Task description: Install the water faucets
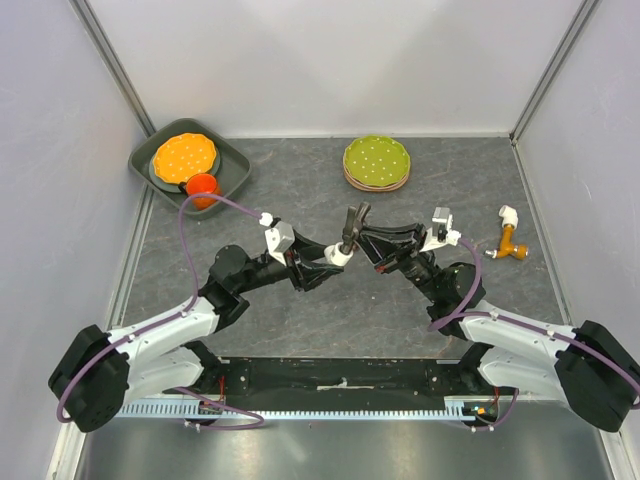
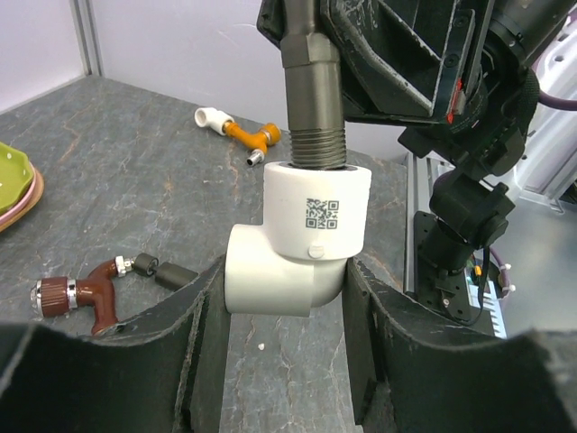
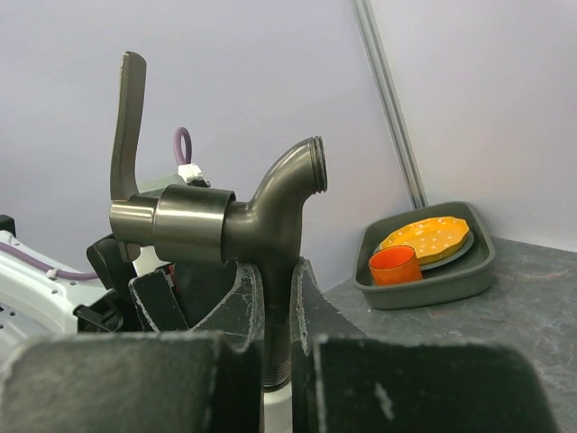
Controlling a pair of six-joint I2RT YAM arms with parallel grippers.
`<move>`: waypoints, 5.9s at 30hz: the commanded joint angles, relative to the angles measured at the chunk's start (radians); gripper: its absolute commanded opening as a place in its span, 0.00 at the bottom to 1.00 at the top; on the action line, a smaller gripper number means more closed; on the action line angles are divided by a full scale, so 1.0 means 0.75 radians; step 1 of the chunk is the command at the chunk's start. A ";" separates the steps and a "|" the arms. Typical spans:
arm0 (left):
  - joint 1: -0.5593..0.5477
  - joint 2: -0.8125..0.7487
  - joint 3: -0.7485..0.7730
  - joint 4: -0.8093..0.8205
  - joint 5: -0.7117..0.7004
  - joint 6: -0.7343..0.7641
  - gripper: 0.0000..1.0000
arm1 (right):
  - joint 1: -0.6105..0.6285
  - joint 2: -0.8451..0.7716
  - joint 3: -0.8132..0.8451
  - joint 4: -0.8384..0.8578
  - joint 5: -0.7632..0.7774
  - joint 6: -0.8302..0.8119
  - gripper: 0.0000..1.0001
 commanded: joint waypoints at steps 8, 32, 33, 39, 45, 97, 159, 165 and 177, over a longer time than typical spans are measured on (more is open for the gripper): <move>0.002 0.001 -0.064 0.388 0.042 -0.117 0.02 | 0.030 0.028 0.037 0.206 -0.052 0.012 0.00; -0.020 0.120 -0.119 0.806 -0.128 -0.463 0.02 | 0.055 -0.044 0.049 0.140 -0.036 -0.060 0.00; -0.030 0.118 -0.117 0.806 -0.144 -0.451 0.02 | 0.055 -0.048 0.047 0.138 -0.031 -0.060 0.00; -0.126 0.146 -0.102 0.812 -0.228 -0.316 0.02 | 0.061 -0.075 0.029 0.122 0.022 -0.031 0.00; -0.157 0.167 -0.131 0.814 -0.287 -0.195 0.02 | 0.063 -0.107 0.011 0.085 0.048 -0.027 0.00; -0.853 0.375 0.104 0.734 -1.244 1.058 0.02 | 0.732 0.009 -0.012 -0.107 1.234 -0.555 0.00; -0.581 0.238 -0.278 1.041 -0.987 0.469 0.02 | 0.752 -0.132 0.115 -0.651 1.124 -0.379 0.10; -0.589 0.214 -0.227 0.924 -0.968 0.520 0.02 | 0.752 -0.095 0.131 -0.655 1.114 -0.385 0.00; -0.783 0.310 -0.101 0.908 -1.316 0.982 0.02 | 0.787 0.021 0.209 -0.764 1.404 -0.275 0.00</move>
